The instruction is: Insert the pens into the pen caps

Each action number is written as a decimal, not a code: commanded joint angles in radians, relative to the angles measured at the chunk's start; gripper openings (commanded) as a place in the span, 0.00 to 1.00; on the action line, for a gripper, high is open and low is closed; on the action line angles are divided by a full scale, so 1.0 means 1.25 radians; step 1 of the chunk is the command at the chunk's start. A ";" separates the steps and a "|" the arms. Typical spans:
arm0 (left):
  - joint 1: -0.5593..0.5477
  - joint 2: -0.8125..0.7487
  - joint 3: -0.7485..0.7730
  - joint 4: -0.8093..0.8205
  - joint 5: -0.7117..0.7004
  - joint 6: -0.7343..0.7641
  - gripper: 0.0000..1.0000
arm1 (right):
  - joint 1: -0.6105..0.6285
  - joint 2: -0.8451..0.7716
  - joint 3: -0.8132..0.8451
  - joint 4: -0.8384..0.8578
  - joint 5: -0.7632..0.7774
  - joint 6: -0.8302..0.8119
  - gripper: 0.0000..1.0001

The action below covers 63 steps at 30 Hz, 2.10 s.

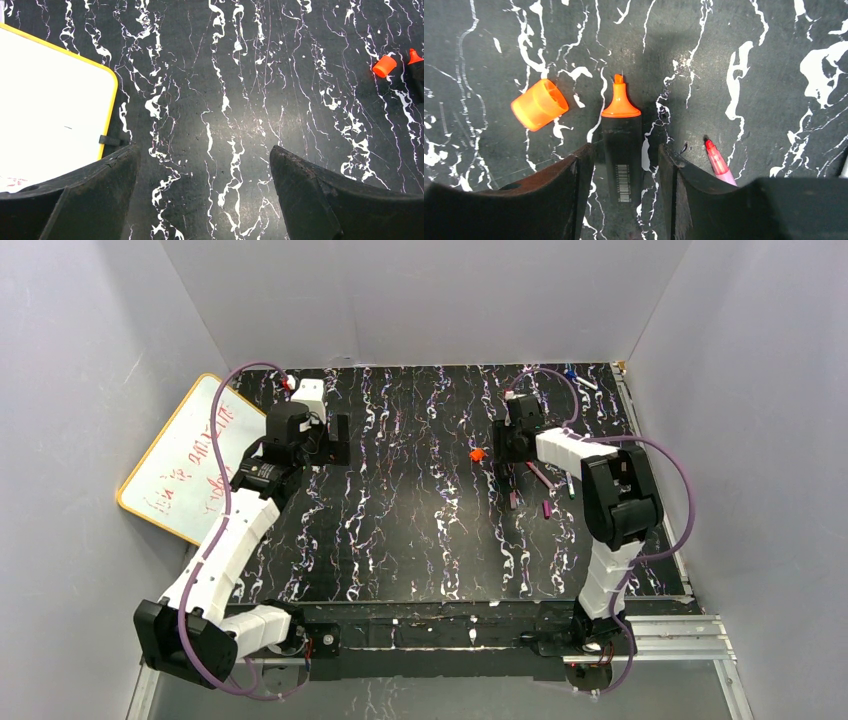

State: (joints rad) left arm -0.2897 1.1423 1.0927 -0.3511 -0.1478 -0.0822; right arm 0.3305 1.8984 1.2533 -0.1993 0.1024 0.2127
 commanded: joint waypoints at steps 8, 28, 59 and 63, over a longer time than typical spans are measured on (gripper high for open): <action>0.005 -0.009 0.050 -0.040 -0.006 0.023 0.98 | 0.004 0.055 0.039 0.040 0.013 -0.003 0.55; 0.004 -0.032 0.045 -0.074 -0.013 0.024 0.99 | 0.033 0.102 0.093 -0.010 0.065 -0.021 0.31; -0.110 -0.027 -0.281 0.508 0.168 -0.104 0.98 | 0.121 -0.187 0.166 -0.058 0.052 -0.030 0.07; -0.143 0.017 -0.327 0.668 0.170 -0.189 0.98 | 0.182 -0.215 0.173 -0.060 0.082 -0.018 0.07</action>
State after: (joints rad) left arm -0.4335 1.1366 0.7250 0.2001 0.0715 -0.2214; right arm 0.4965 1.6760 1.4292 -0.2455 0.1696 0.1806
